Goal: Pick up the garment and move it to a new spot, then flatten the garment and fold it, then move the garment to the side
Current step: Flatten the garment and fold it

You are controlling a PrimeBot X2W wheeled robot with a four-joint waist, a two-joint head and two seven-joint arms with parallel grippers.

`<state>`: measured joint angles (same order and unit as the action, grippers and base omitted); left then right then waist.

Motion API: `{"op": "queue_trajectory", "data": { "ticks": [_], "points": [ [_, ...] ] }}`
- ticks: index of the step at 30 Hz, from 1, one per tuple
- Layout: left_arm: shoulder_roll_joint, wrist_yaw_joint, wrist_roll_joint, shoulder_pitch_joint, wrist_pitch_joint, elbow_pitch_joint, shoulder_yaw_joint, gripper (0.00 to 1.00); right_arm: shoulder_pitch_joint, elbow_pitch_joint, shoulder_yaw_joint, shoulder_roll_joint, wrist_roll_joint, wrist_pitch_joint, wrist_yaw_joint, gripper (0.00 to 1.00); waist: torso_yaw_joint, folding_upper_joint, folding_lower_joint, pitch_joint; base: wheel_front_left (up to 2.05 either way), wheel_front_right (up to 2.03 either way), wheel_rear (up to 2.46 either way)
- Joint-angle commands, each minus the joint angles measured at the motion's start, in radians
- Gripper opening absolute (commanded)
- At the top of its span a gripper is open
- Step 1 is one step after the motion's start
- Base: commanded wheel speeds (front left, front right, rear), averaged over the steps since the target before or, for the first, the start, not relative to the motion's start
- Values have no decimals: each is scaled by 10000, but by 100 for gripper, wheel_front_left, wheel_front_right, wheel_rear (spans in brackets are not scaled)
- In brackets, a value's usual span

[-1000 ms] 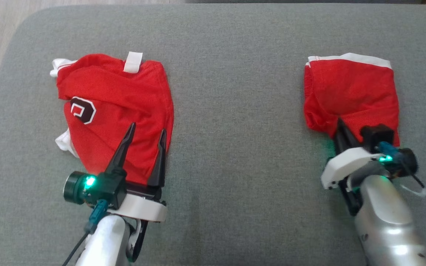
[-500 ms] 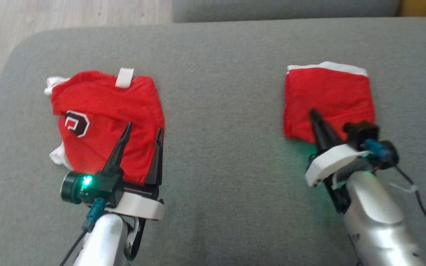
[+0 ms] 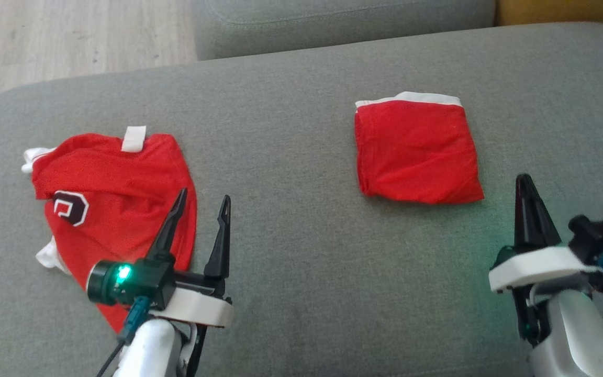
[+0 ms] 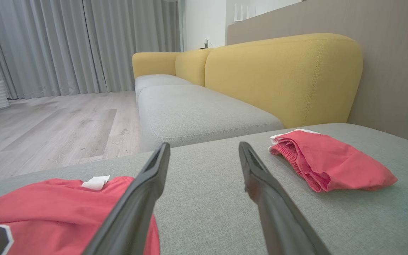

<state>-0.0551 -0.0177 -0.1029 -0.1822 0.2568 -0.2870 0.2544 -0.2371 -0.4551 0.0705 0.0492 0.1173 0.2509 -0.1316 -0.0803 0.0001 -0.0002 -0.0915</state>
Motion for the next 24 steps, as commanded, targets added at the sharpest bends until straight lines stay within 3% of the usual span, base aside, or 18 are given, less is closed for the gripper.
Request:
{"op": "queue_trajectory", "data": {
  "ticks": [1,9,10,11,12,16,19,20,21,22,24],
  "points": [
    [-21,8,75,-200,49,311,-391,100,-36,459,-185,11,107,108,9,0,-94,-1,2,-66,0,0,0],
    [-9,-99,134,-372,49,335,-343,100,-183,713,-69,11,51,108,9,0,54,-1,2,-402,0,0,0],
    [-7,-112,143,-407,49,336,-329,100,-280,719,-67,11,31,108,9,29,112,-1,2,-482,0,0,0],
    [-6,-127,152,-445,49,340,-313,100,-385,662,-93,11,14,108,9,72,175,-1,2,-578,0,0,0],
    [-4,-141,164,-487,49,343,-298,100,-532,604,-90,11,-71,108,9,100,243,-1,2,-686,0,0,0],
    [1,-244,245,-772,49,330,-174,100,-1384,273,88,11,-657,82,9,100,613,-1,2,-1258,0,0,0],
    [4,-309,279,-995,49,291,-99,100,-2157,-332,279,11,-911,-90,9,83,892,-1,2,-1654,0,0,0],
    [6,-322,284,-1061,49,273,-82,100,-2425,-590,380,11,-971,-156,9,72,976,-1,2,-1764,0,0,0],
    [7,-338,292,-1127,49,258,-55,100,-2703,-850,475,11,-959,-190,9,26,1066,-1,2,-1875,0,0,0],
    [9,-353,298,-1193,49,249,-27,100,-2981,-1126,569,11,-890,-218,9,0,1154,-1,2,-1987,0,0,0],
    [12,-377,309,-1322,49,249,27,100,-3510,-1690,757,11,-974,-249,9,0,1308,-1,2,-2198,0,0,0]
  ]
}}
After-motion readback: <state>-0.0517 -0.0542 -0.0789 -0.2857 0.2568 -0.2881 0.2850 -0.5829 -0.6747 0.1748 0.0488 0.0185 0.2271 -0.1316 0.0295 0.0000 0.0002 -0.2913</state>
